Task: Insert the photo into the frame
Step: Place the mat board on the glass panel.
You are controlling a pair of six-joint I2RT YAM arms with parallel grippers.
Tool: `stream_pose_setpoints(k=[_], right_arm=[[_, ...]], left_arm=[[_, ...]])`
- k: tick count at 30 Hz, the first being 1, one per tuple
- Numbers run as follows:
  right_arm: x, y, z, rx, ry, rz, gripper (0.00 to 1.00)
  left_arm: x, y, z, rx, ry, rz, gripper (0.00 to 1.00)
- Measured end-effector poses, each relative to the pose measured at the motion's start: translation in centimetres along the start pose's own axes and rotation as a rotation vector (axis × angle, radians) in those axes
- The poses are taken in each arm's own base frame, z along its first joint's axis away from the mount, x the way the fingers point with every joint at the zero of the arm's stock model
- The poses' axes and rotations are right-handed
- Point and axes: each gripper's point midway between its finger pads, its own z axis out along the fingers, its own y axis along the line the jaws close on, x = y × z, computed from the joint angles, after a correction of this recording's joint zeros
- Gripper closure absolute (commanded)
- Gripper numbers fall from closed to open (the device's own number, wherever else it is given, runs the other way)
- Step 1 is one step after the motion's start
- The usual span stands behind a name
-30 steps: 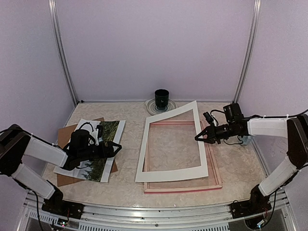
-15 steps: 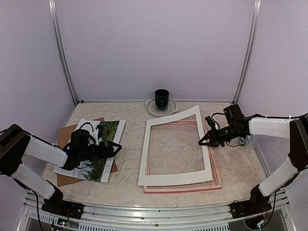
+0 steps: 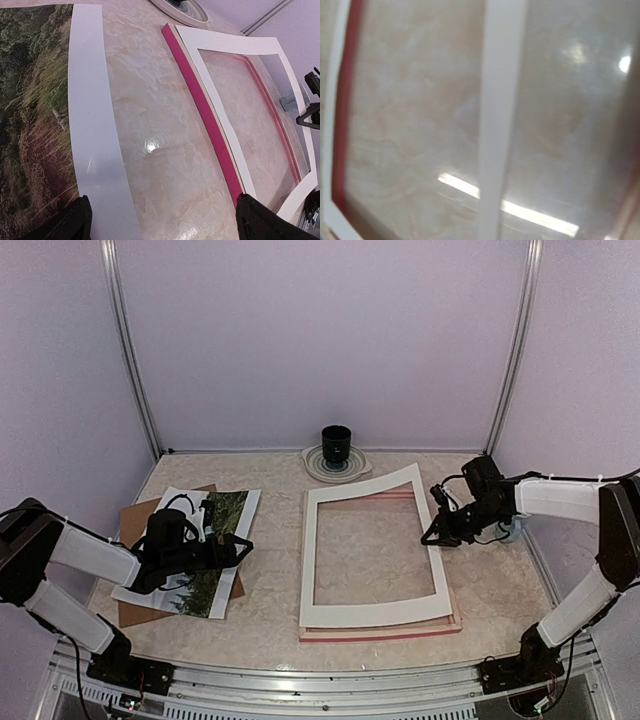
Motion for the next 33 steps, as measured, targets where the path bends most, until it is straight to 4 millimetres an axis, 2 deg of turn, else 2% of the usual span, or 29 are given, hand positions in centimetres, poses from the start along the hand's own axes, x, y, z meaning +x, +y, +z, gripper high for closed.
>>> stream_pose_setpoints(k=[5, 14, 33], right_arm=[[0.3, -1.0, 0.4, 0.045, 0.017, -0.002, 0.93], [0.0, -1.8, 0.1, 0.098, 0.010, -0.028, 0.92], [0.3, -1.6, 0.2, 0.099, 0.022, -0.061, 0.87]], left_arm=[[0.0, 0.0, 0.0, 0.000, 0.000, 0.000, 0.01], [0.0, 0.0, 0.0, 0.000, 0.001, 0.000, 0.01], [0.0, -0.1, 0.0, 0.004, 0.003, -0.001, 0.01]])
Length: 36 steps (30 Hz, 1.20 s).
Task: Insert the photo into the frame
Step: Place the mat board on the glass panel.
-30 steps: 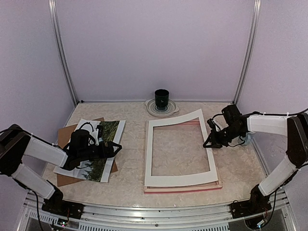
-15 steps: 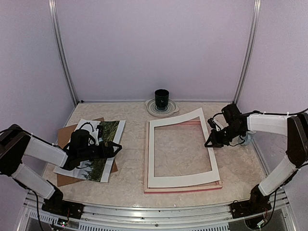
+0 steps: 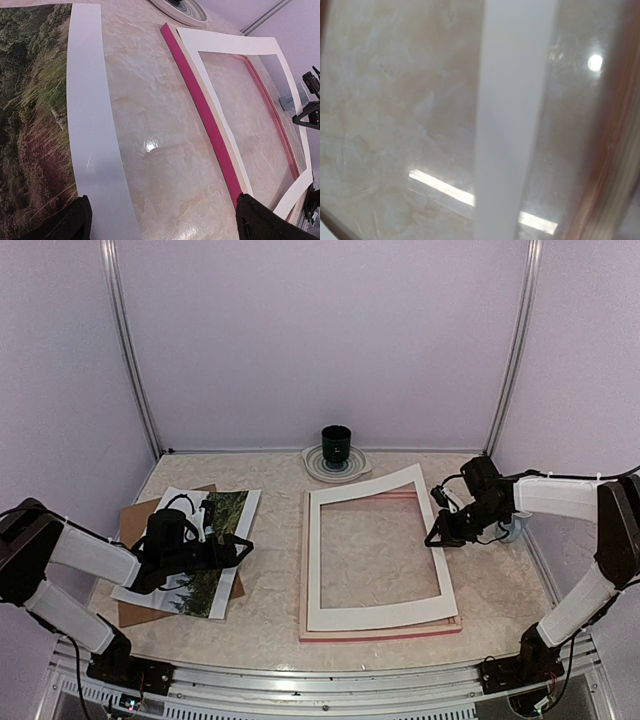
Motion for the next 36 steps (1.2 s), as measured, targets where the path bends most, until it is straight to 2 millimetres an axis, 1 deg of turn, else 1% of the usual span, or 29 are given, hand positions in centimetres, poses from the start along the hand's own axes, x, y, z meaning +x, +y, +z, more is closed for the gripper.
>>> stream_pose_setpoints(k=[8, 17, 19, 21, 24, 28, 31, 33, 36], right_arm=[[-0.3, 0.7, -0.9, -0.006, -0.026, -0.023, 0.83], [0.4, 1.4, -0.3, -0.010, 0.003, -0.054, 0.82], [0.6, 1.5, -0.2, -0.007, 0.010, -0.060, 0.80], [0.7, 1.5, -0.2, 0.002, 0.012, -0.065, 0.75], [0.7, 1.3, -0.1, 0.012, 0.014, -0.065, 0.71], [0.9, 0.7, 0.2, 0.037, 0.028, -0.059, 0.55], [1.3, 0.3, 0.3, 0.059, 0.045, -0.050, 0.46], [1.2, 0.1, 0.2, 0.074, 0.045, -0.045, 0.42], [1.1, -0.1, 0.1, 0.094, 0.045, -0.044, 0.38]], left_arm=[[0.1, -0.1, 0.1, 0.006, 0.003, -0.003, 0.01], [0.1, -0.1, 0.1, 0.010, 0.006, -0.004, 0.01], [0.2, -0.2, 0.1, 0.012, 0.008, -0.004, 0.01], [0.2, -0.2, 0.1, 0.016, 0.009, -0.004, 0.01], [0.3, -0.3, 0.1, 0.022, 0.012, -0.008, 0.01], [0.3, -0.4, 0.1, 0.025, 0.013, -0.011, 0.01], [0.3, -0.4, 0.1, 0.026, 0.014, -0.011, 0.01], [0.3, -0.4, 0.1, 0.025, 0.014, -0.011, 0.01], [0.3, -0.4, 0.1, 0.026, 0.014, -0.011, 0.01]])
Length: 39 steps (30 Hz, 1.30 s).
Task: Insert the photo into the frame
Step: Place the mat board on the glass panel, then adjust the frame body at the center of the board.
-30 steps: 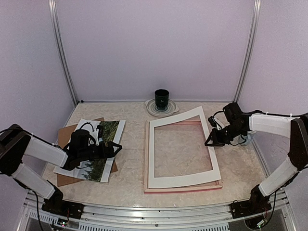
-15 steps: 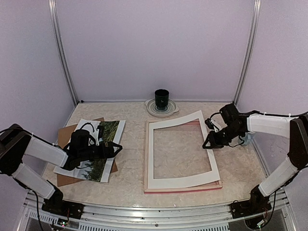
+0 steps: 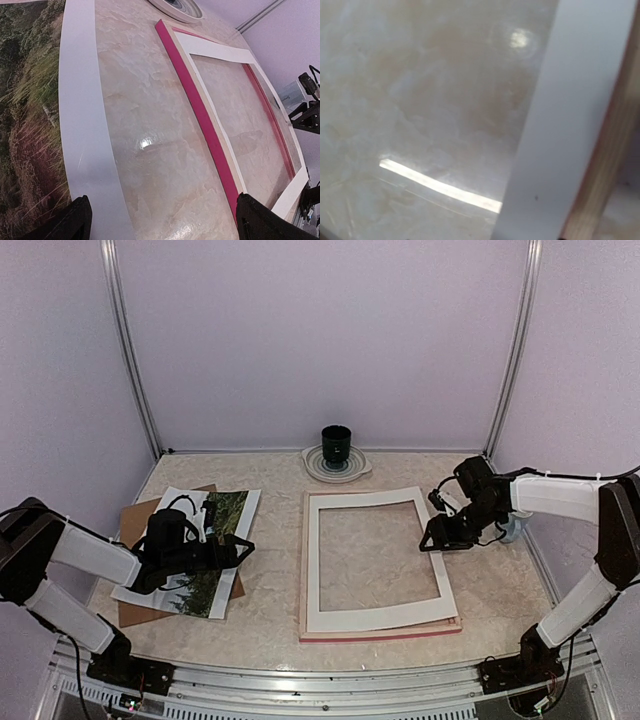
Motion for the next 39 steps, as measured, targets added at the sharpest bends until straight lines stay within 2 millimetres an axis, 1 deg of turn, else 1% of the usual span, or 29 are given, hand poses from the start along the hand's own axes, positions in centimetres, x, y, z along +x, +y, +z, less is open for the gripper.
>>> stream_pose_setpoints(k=[8, 12, 17, 20, 25, 28, 39], right_arm=[[0.3, -0.6, -0.3, 0.076, 0.019, -0.004, 0.29], [0.0, -1.3, -0.8, 0.132, 0.009, 0.001, 0.25], [-0.4, -2.4, -1.1, 0.196, -0.011, 0.021, 0.23], [-0.3, -2.7, -0.5, 0.201, -0.018, 0.040, 0.23], [0.5, -3.3, 1.3, 0.193, 0.006, 0.075, 0.23], [0.7, -3.1, 2.1, 0.167, 0.007, 0.091, 0.24], [0.4, -0.8, 3.3, 0.026, -0.025, 0.101, 0.24]], left_arm=[[0.0, 0.0, 0.0, 0.000, 0.000, 0.000, 0.01], [0.0, 0.0, 0.0, 0.000, 0.000, 0.000, 0.01], [0.0, 0.0, 0.0, -0.001, 0.000, 0.000, 0.01], [0.0, 0.0, 0.0, -0.001, 0.000, 0.000, 0.01], [-0.1, 0.1, 0.0, -0.003, -0.002, -0.002, 0.01], [-0.1, 0.2, 0.0, -0.004, -0.003, -0.002, 0.01], [-0.5, 0.8, -0.1, -0.031, -0.020, -0.006, 0.01]])
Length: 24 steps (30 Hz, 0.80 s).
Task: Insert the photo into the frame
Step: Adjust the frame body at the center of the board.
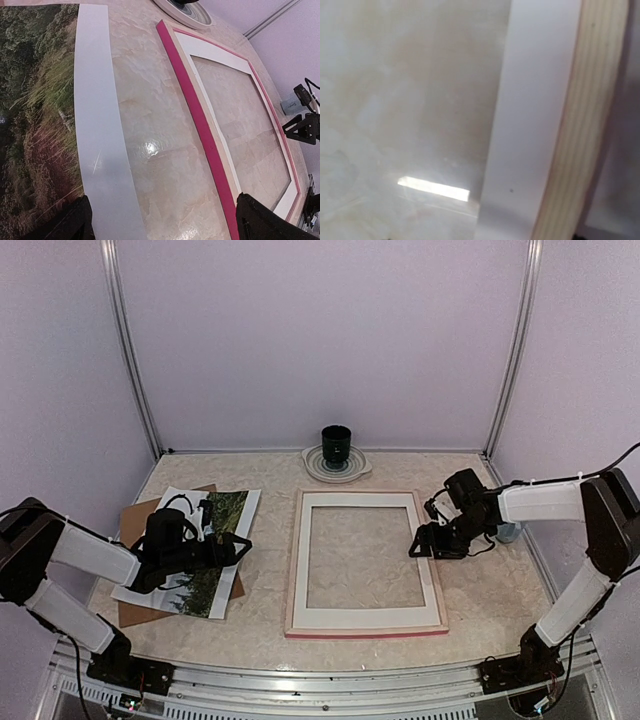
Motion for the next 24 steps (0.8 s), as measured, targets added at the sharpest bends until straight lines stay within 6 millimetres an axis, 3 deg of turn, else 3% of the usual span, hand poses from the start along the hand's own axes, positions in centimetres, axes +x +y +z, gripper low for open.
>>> stream_pose_setpoints(k=[8, 17, 24], right_arm=[[0.3, 1.9, 1.0, -0.048, 0.011, -0.028, 0.24], [0.3, 2.6, 1.2, -0.067, 0.008, -0.044, 0.24], [0.1, 2.2, 0.8, -0.041, -0.014, -0.059, 0.24]], left_arm=[[-0.4, 1.2, -0.3, -0.073, -0.025, 0.000, 0.01], [0.0, 3.4, -0.6, -0.214, -0.019, 0.025, 0.01], [0.4, 1.7, 0.9, -0.319, -0.006, 0.159, 0.01]])
